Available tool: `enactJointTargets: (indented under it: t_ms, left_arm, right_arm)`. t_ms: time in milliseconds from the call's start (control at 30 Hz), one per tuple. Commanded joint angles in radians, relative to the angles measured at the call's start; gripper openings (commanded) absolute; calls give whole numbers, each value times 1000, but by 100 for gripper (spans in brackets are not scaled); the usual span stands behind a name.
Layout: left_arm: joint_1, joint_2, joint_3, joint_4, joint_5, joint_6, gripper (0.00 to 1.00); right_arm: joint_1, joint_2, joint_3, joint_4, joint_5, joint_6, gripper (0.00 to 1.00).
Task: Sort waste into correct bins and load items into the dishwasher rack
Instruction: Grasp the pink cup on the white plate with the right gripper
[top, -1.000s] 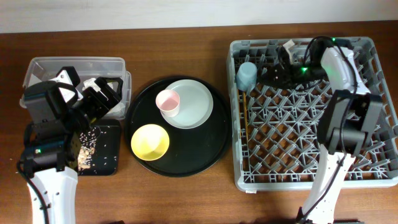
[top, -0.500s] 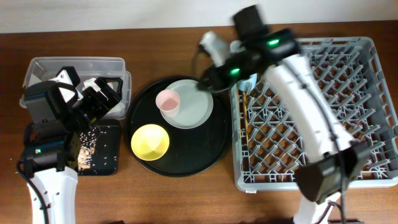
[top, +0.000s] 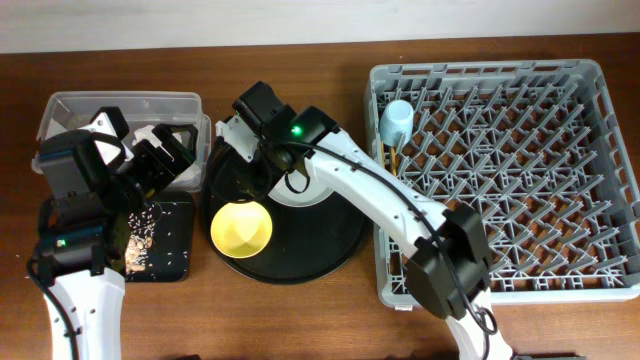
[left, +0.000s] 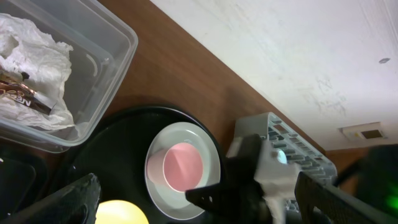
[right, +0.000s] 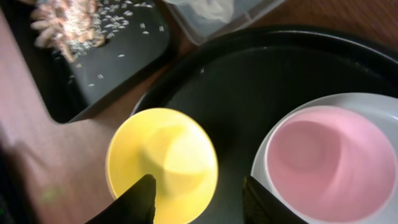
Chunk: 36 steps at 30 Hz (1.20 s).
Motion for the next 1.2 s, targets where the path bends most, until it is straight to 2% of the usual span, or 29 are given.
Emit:
enactJointTargets:
  t_ms: [0, 300, 533, 767, 867, 1000, 1167]
  left_arm:
    - [5, -5, 14, 2, -5, 24, 99]
    - [5, -5, 14, 2, -5, 24, 99]
    - [5, -5, 14, 2, -5, 24, 99]
    - [5, -5, 14, 2, -5, 24, 99]
    - [5, -5, 14, 2, -5, 24, 99]
    - [5, -5, 14, 2, -5, 24, 99]
    - [5, -5, 14, 2, -5, 24, 99]
  right_arm:
    - [-3, 67, 4, 50, 72, 11, 46]
    - [-5, 111, 4, 82, 195, 8, 41]
    - [-5, 115, 4, 31, 199, 8, 36]
    - [-5, 116, 4, 13, 200, 8, 35]
    - [-5, 117, 4, 8, 224, 8, 26]
    - [-5, 117, 4, -2, 251, 8, 20]
    - [-5, 117, 4, -6, 216, 10, 9]
